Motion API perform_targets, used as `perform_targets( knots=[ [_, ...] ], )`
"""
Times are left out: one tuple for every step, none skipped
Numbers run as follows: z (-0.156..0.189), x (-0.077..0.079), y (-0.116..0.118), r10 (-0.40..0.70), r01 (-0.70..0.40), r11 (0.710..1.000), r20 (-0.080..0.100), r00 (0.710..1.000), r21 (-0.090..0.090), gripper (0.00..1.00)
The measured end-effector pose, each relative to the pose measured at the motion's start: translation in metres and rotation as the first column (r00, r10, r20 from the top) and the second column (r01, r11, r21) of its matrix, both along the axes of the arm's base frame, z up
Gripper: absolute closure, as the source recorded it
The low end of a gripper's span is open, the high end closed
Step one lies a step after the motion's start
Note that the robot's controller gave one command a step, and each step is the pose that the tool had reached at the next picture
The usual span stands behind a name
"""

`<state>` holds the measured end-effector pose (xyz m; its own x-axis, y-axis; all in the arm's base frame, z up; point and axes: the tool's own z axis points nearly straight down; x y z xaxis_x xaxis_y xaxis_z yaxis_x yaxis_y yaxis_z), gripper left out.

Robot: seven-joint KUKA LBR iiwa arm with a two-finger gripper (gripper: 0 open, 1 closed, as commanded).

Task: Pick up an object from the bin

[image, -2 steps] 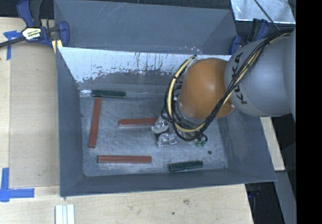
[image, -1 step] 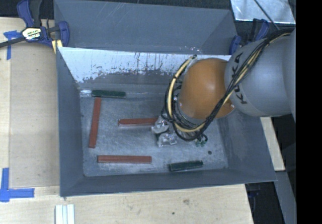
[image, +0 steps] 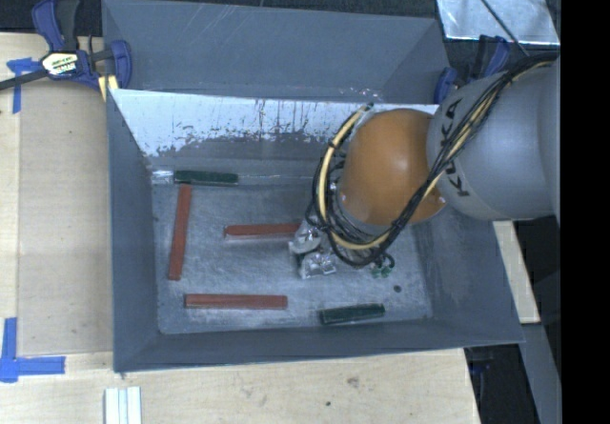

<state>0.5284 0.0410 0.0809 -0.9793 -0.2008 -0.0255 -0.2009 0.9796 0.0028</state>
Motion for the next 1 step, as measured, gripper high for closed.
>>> perform_targets(
  knots=[
    [0.0127,-0.0039,-0.0013,-0.001,0.0,1.0,-0.022,1.0,-0.006,1.0]
  ],
)
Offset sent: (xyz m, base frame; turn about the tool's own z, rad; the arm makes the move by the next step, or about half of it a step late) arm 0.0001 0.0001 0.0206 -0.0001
